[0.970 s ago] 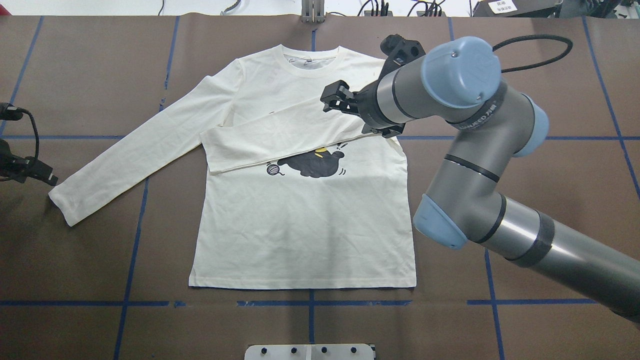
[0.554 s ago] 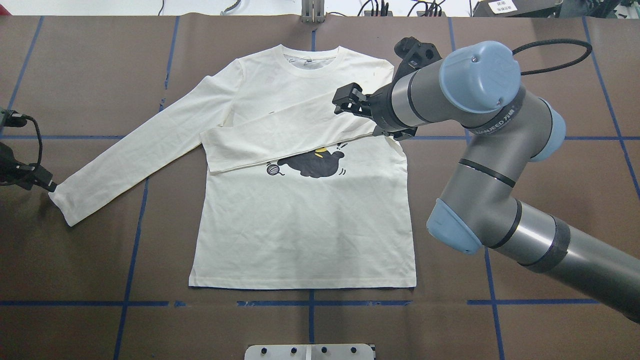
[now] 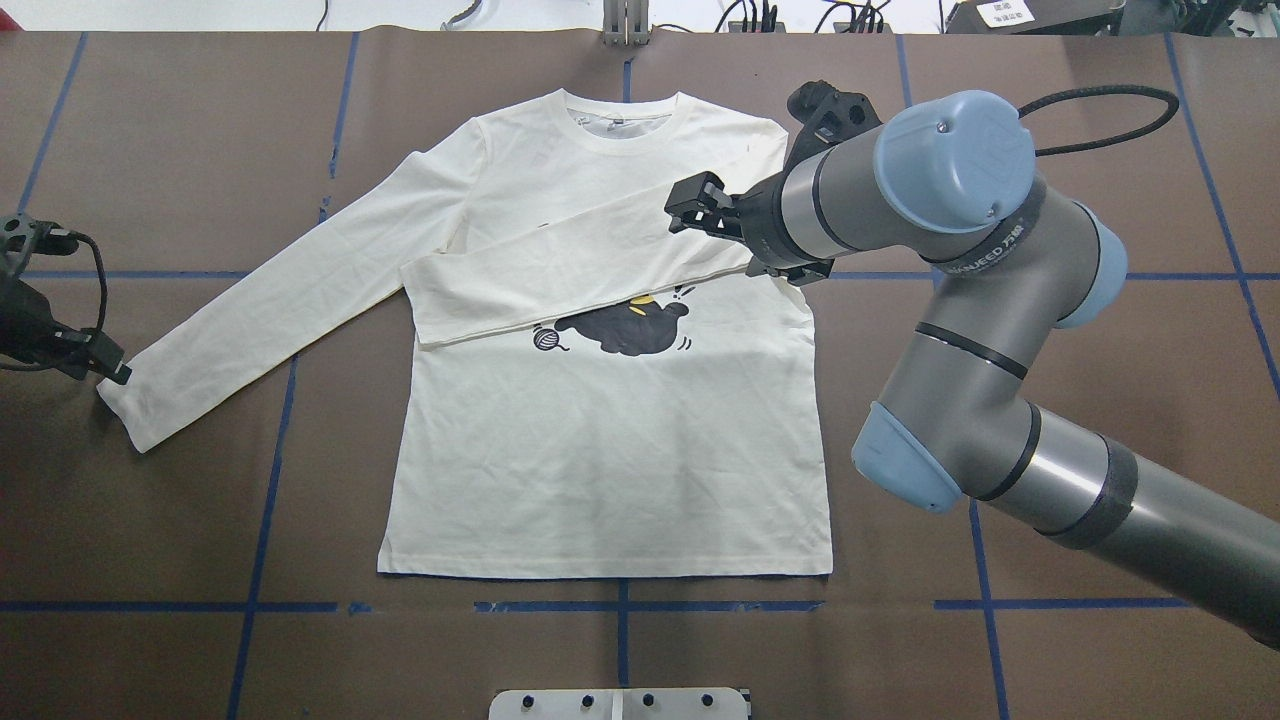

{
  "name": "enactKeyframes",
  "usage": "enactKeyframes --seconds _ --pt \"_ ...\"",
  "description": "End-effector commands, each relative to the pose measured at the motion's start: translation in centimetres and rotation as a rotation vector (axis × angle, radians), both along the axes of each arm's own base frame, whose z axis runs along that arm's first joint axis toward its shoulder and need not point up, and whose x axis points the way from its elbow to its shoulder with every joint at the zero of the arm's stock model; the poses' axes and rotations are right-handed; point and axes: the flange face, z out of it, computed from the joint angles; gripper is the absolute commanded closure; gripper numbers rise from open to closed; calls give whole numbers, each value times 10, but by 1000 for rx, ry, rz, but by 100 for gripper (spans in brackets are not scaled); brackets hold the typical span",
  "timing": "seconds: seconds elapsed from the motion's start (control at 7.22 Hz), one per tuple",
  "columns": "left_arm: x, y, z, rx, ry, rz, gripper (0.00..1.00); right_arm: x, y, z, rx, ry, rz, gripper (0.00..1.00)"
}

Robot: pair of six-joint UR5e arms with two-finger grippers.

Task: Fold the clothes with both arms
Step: 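Grasp the other sleeve cuff with the left gripper while the right gripper holds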

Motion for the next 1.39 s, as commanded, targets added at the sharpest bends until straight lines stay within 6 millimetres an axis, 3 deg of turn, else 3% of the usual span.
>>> enactKeyframes --seconds 0.0,0.14,0.69,0.83,1.25 --pt "4 2 1 1 -3 9 71 -1 1 0 0 0 -2 3" --pt "5 1 -3 3 1 8 97 -2 1 0 2 0 -4 3" --pt "0 7 -13 17 6 3 100 -2 0 -3 6 -3 -2 4" --pt "-5 10 3 23 -46 -17 40 -1 -1 -2 6 0 -1 3" --pt "-2 8 4 25 -65 -29 36 2 -1 -4 9 -3 2 3"
